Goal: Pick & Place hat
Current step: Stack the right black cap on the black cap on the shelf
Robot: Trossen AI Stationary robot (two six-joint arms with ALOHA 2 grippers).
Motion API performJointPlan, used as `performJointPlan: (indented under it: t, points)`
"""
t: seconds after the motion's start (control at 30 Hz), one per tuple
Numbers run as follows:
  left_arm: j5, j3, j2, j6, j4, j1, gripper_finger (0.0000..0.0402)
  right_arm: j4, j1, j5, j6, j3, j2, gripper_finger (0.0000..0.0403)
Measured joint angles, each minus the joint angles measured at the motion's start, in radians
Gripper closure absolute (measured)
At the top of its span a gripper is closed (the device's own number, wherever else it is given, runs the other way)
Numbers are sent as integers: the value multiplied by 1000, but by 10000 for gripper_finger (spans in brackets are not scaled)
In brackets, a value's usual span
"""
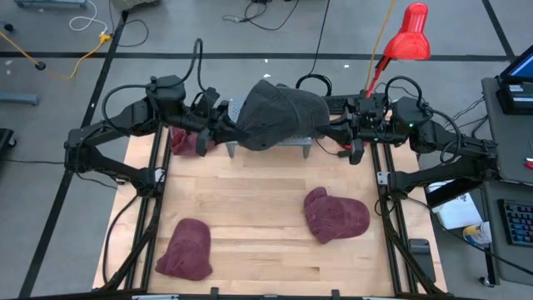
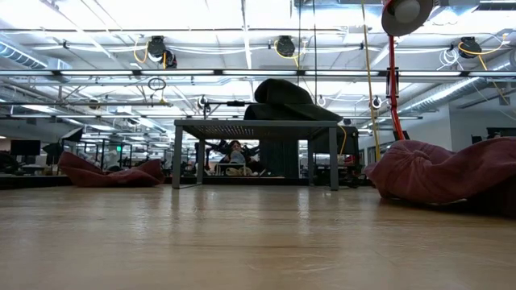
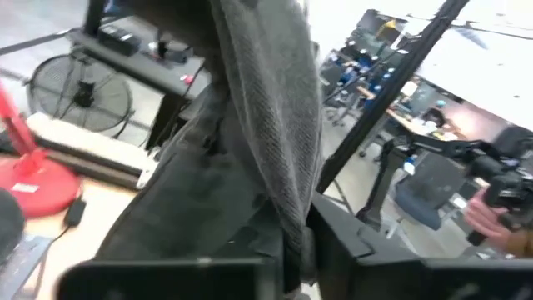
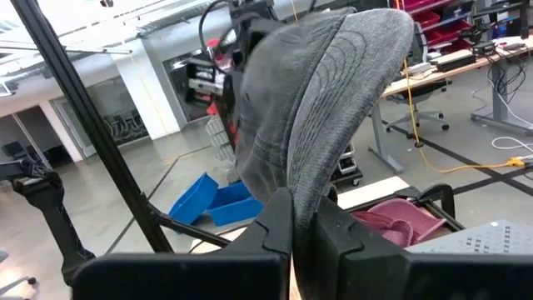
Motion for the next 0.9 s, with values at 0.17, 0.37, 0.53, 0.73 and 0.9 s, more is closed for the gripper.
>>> performJointPlan:
  t: [0.17, 0.37, 0.53, 0.73, 0.9]
  points:
    - [12, 0, 0, 25, 30, 0, 377, -18, 0, 0, 0, 0, 0, 381]
    - [12, 0, 1, -65, 165, 12, 379, -105, 1, 19, 31, 0, -2, 335]
    - [44, 0, -1, -132, 279, 58, 379, -244, 16, 20, 27, 0, -13, 292]
    - [111, 2, 17, -259, 373, 140, 379, -299, 59, -5, -2, 0, -28, 272]
    - [130, 1, 54, -356, 395, 206, 379, -251, 94, -35, -64, 0, -39, 274]
